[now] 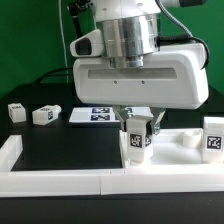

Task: Assemble square table

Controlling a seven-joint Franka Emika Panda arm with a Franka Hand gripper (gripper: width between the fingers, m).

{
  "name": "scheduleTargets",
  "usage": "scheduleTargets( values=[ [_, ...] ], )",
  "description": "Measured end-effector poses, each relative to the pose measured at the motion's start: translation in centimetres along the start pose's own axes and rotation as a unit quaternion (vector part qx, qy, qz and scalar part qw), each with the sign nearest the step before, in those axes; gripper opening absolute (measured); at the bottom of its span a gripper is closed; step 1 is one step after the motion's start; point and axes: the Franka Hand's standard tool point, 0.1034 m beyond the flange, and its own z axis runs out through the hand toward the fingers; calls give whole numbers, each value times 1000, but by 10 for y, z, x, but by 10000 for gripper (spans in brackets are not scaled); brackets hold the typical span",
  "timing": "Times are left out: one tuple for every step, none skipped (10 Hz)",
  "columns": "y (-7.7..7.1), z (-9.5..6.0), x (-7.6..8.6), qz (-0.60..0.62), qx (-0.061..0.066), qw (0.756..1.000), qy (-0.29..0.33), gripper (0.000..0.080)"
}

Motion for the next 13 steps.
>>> scheduleTargets(
  values=[
    [0,0,1,78,5,997,-1,292],
    [0,0,2,182,15,983,-8,292],
    [-2,1,1,312,30,949,-23,292],
    [-4,2,0,424,46,904,-37,292],
    [-4,3,1,478,57,875,-45,292],
    [-5,3,1,506,57,859,-49,292],
    [-5,3,1,511,57,856,-49,371],
    [-4,3,0,469,55,880,-46,371],
    [-3,3,-1,382,47,922,-42,518],
    [-3,0,1,276,46,960,-33,620],
    [-4,-1,1,206,47,977,-31,620],
    [-3,0,1,168,46,984,-28,644],
    [-2,0,2,117,46,992,-25,648]
  ],
)
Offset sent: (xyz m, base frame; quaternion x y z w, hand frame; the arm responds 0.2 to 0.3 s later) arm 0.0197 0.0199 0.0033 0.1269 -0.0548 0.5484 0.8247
